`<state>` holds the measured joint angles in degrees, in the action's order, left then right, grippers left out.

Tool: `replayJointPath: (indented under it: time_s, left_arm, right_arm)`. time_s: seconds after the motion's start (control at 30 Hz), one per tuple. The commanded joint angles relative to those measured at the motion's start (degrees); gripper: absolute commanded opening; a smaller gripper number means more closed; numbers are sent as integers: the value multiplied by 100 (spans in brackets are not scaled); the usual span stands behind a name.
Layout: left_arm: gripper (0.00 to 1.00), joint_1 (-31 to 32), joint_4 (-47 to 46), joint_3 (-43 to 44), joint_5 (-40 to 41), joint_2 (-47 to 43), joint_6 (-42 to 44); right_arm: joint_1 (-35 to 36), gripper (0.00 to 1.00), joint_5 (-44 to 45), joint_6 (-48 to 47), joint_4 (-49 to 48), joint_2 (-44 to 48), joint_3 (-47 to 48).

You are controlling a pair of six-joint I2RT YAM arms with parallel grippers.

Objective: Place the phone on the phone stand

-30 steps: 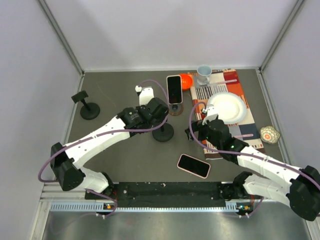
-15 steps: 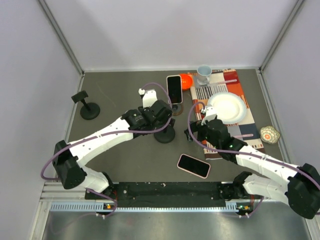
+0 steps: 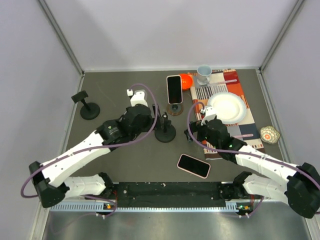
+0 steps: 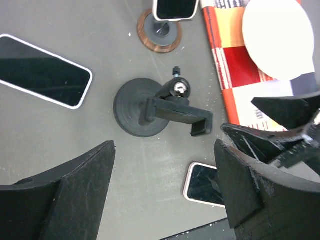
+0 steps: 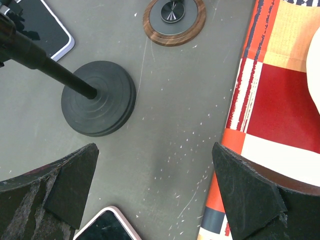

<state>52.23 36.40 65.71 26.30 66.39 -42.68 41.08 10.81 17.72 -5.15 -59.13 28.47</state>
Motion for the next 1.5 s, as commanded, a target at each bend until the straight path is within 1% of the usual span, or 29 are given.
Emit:
replayJointPath:
  time_s: [0.0, 0.03, 0.07, 0.1, 0.17, 0.2, 0.23, 0.27, 0.3, 0.33, 0.43, 0.47, 0.5, 0.53, 0.57, 0.6, 0.63, 0.67, 0.73, 0.77, 0.87, 0.97, 1.17, 1.23, 1.3, 1.4, 1.47]
  left_arm:
    - [83, -221, -582, -76, -660, -363, 856]
    - [83, -317, -582, -33, -749, -381, 1136]
    - [83, -388, -477, 63, -819, -373, 1234]
    - [84, -502, -415, 108, -1098, -346, 1288]
    - [86, -1142, -292, 135, -1512, -337, 1280]
    - [86, -1423, -274, 109, -1784, -346, 1157]
    - [91, -2009, -265, 74, -2135, -363, 1069]
    - [94, -2267, -239, 4, -2225, -372, 955]
    - [95, -2713, -195, -14, -2244, -364, 658]
    - [98, -2874, -160, -15, -2078, -338, 481]
    - [99, -3201, 269, 108, -1350, 4, -389]
    - [99, -3280, 410, 343, -1339, 162, -521]
    - [99, -3402, 620, 494, -1373, 573, -653]
    - [99, -3456, 857, 913, -1461, 820, -741]
    - [99, -3517, 1077, 1161, -1557, 1406, -821]
    - [99, -3613, 1523, 1415, -1645, 1708, -882]
    - [99, -3658, 1728, 1923, -1716, 2024, -883]
    - [98, -3684, 1939, 2163, -1725, 2610, -909]
    - [99, -3763, 2465, 2707, -1681, 3114, -1207]
    - [99, -3790, 2599, 2832, -1664, 3534, -1373]
    - [99, -3834, 2881, 3228, -1804, 4256, -1918]
    - [99, -3869, 2952, 3439, -1831, 4758, -2209]
    - [99, -3922, 2995, 3378, -1813, 5190, -2692]
    - [99, -3922, 3013, 3334, -1778, 5235, -2790]
    - [99, -3931, 3135, 3290, -1682, 5253, -3061]
    - [99, -3931, 3040, 3220, -1602, 5261, -3194]
    - [99, -3957, 2969, 3237, -1725, 5358, -3203]
  right_arm:
    - [-12, 96, -184, -40, -355, -63, 71]
    - [-12, 96, -263, -57, -373, -72, 80]
    - [-12, 97, -498, -75, -425, -115, 71]
    - [-12, 97, -640, -162, -548, -125, 45]
    - [-12, 97, -1043, -190, -619, -168, 45]
    - [-12, 96, -1054, -189, -663, -177, 53]
    - [-12, 96, -1185, -181, -680, -186, 45]
    - [-12, 97, -1204, -172, -689, -186, 36]
    - [-12, 96, -1186, -172, -681, -178, 36]
    - [-21, 97, -1169, -163, -672, -177, 36]
    - [-12, 96, -1107, -163, -602, -186, 62]
    - [-12, 96, -1107, -172, -593, -178, 71]
    - [-12, 96, -1116, -172, -584, -169, 71]
    - [-12, 96, -1107, -172, -567, -151, 71]
    - [-21, 96, -1098, -172, -558, -134, 71]
    - [-12, 96, -1098, -181, -549, -90, 71]
    - [-12, 97, -1098, -181, -523, -63, 62]
    - [-12, 96, -1098, -189, -514, -28, 62]
    - [-12, 96, -1098, -216, -514, 77, 27]
    - [5, 96, -968, -216, -514, 112, 1]
    - [-12, 96, -958, -251, -496, 227, -25]
    - [-12, 96, -914, -277, -496, 306, -52]
    - [-21, 96, -879, -286, -470, 332, -52]
    - [-12, 96, -887, -286, -470, 359, -52]
    - [-12, 96, -887, -304, -461, 367, -52]
    - [-12, 96, -844, -304, -443, 394, -52]
    - [-12, 96, -826, -304, -434, 403, -61]
